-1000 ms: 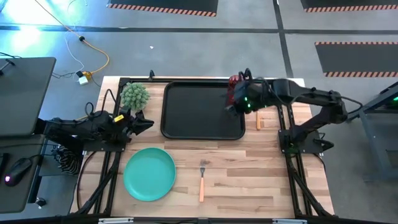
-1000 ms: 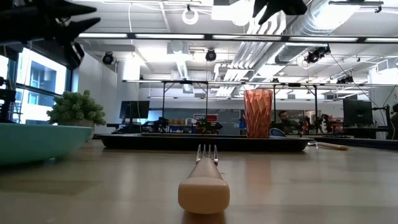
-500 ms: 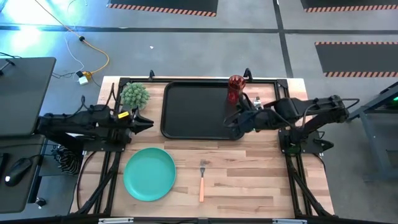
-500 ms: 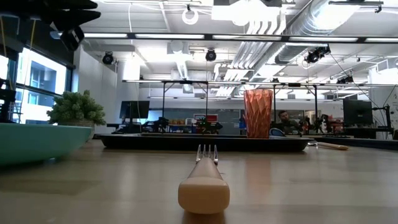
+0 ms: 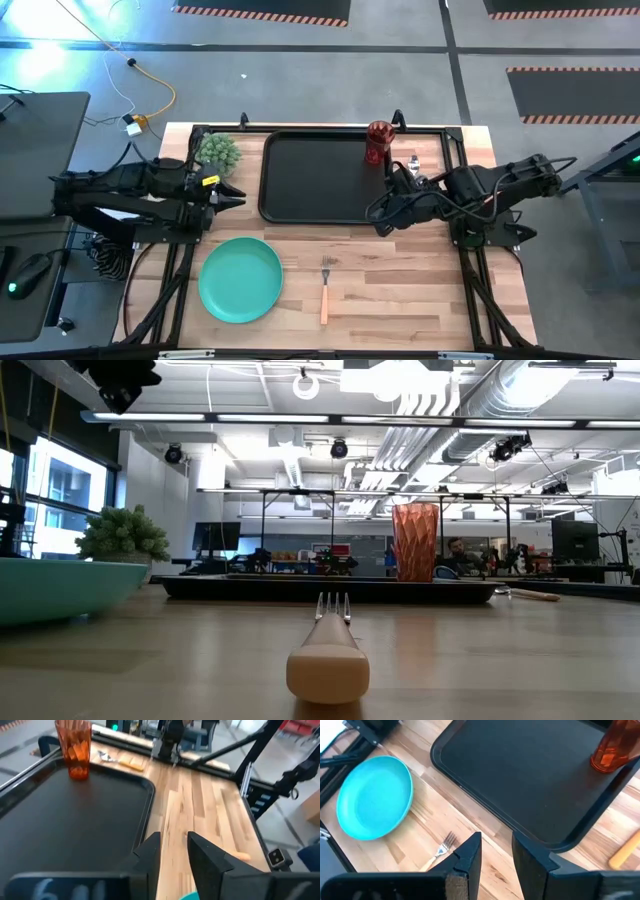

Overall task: Pick and place plate/cup/fork/spoon on tray
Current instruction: Put the blue plate on the black tray to the bottom left of the red cup

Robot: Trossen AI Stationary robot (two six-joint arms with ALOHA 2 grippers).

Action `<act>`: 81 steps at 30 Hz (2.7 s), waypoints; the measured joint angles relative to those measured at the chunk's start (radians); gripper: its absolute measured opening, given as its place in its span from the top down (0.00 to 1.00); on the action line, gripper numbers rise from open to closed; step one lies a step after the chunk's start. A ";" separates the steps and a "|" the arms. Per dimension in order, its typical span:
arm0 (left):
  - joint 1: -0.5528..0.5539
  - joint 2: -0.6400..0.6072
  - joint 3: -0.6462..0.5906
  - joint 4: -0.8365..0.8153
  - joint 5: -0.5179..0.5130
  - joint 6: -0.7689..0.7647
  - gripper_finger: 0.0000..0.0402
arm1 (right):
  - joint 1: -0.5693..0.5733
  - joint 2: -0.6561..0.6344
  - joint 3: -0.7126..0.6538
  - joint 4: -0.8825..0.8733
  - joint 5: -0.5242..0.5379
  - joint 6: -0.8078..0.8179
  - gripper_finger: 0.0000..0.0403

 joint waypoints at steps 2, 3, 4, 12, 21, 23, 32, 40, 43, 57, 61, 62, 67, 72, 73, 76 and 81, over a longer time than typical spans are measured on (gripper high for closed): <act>0.000 0.037 0.040 -0.052 0.000 0.001 0.73 | 0.002 0.000 0.000 -0.007 0.007 0.000 0.75; 0.000 0.057 0.059 -0.080 0.000 0.005 0.71 | 0.002 0.000 0.000 -0.012 0.009 0.000 0.75; 0.000 0.076 0.079 -0.108 0.000 0.015 0.69 | 0.001 0.000 0.000 -0.017 0.009 0.000 0.75; 0.000 0.241 0.190 -0.299 -0.002 0.048 0.62 | 0.001 0.000 0.000 -0.064 -0.026 -0.006 0.75; -0.030 0.391 0.195 -0.341 0.050 0.053 0.62 | 0.001 0.000 0.000 -0.071 -0.027 -0.009 0.75; -0.048 0.422 0.195 -0.340 0.049 0.064 0.62 | 0.001 0.000 0.000 -0.071 -0.028 -0.009 0.75; -0.123 0.559 0.195 -0.287 0.042 0.056 0.62 | 0.001 0.000 0.000 -0.071 -0.029 -0.036 0.75; -0.166 0.673 0.195 -0.202 0.043 0.051 0.62 | 0.001 0.001 0.000 -0.071 -0.026 -0.036 0.75; -0.182 0.715 0.195 -0.203 0.043 0.067 0.62 | 0.001 0.001 0.000 -0.070 -0.030 -0.035 0.75; -0.223 0.899 0.195 -0.205 0.016 0.108 0.62 | 0.001 0.001 0.000 -0.070 -0.029 -0.036 0.75; -0.223 0.937 0.195 -0.204 0.016 0.139 0.62 | 0.001 0.001 0.000 -0.070 -0.029 -0.035 0.75; -0.223 0.944 0.195 -0.202 0.016 0.139 0.62 | 0.001 0.001 0.000 -0.070 -0.029 -0.035 0.75; -0.223 0.978 0.195 -0.201 0.013 0.146 0.62 | 0.001 0.001 0.000 -0.070 -0.029 -0.035 0.75; -0.223 1.009 0.195 -0.202 -0.031 0.157 0.62 | 0.001 0.001 0.000 -0.070 -0.029 -0.036 0.75; -0.223 1.016 0.195 -0.205 -0.038 0.157 0.62 | 0.001 0.001 0.000 -0.070 -0.029 -0.035 0.75; -0.222 1.032 0.195 -0.202 -0.042 0.157 0.62 | 0.001 0.001 0.000 -0.070 -0.028 -0.035 0.75; -0.222 1.036 0.194 -0.191 -0.042 0.195 0.62 | 0.001 0.001 0.000 -0.070 -0.027 -0.036 0.75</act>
